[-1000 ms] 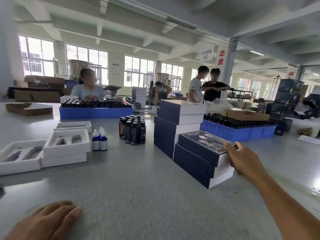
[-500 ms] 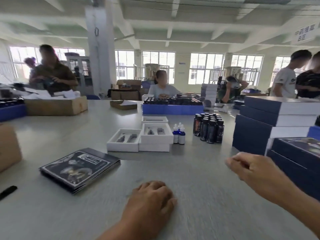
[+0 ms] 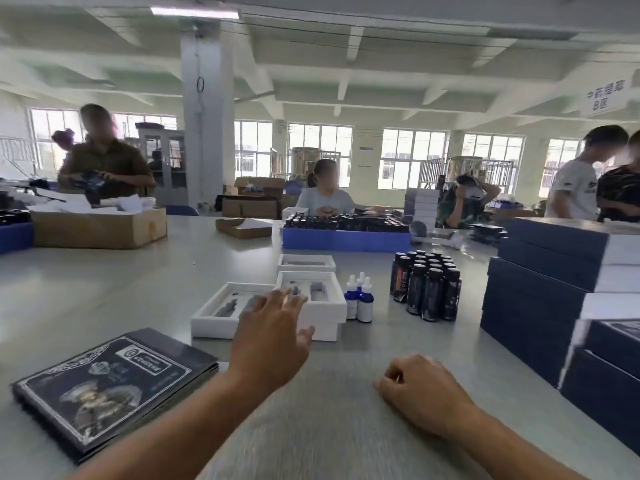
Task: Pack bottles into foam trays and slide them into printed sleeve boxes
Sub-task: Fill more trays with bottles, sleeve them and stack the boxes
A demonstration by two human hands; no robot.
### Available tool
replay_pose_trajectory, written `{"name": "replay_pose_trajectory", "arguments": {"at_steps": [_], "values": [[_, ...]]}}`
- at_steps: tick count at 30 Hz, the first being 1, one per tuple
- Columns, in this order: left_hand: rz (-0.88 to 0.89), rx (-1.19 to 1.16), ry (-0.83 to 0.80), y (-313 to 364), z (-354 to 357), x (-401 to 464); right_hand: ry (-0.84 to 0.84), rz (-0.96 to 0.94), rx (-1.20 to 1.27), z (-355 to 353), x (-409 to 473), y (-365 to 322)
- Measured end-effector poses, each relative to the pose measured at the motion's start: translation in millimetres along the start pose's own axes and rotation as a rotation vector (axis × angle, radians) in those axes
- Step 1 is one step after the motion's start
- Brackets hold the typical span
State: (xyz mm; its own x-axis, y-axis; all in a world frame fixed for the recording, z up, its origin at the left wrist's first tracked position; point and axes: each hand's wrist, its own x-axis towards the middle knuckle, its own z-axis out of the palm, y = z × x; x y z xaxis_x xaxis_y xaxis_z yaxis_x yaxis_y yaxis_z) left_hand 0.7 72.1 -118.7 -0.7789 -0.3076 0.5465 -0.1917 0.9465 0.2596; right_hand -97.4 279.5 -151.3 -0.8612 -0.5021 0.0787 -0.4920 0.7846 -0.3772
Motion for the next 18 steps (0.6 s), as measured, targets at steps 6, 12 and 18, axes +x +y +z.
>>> {"name": "replay_pose_trajectory", "arguments": {"at_steps": [6,12,18], "values": [[-0.018,0.147,-0.013,-23.1,53.5,43.0,0.164,0.079,0.173,-2.8,78.8,0.6],[0.064,0.138,0.101,-35.5,79.9,37.8,0.261,0.217,0.288,3.3,153.7,1.5],[0.112,0.140,0.154,-39.2,87.0,41.8,0.334,0.217,0.224,26.7,175.7,5.4]]}}
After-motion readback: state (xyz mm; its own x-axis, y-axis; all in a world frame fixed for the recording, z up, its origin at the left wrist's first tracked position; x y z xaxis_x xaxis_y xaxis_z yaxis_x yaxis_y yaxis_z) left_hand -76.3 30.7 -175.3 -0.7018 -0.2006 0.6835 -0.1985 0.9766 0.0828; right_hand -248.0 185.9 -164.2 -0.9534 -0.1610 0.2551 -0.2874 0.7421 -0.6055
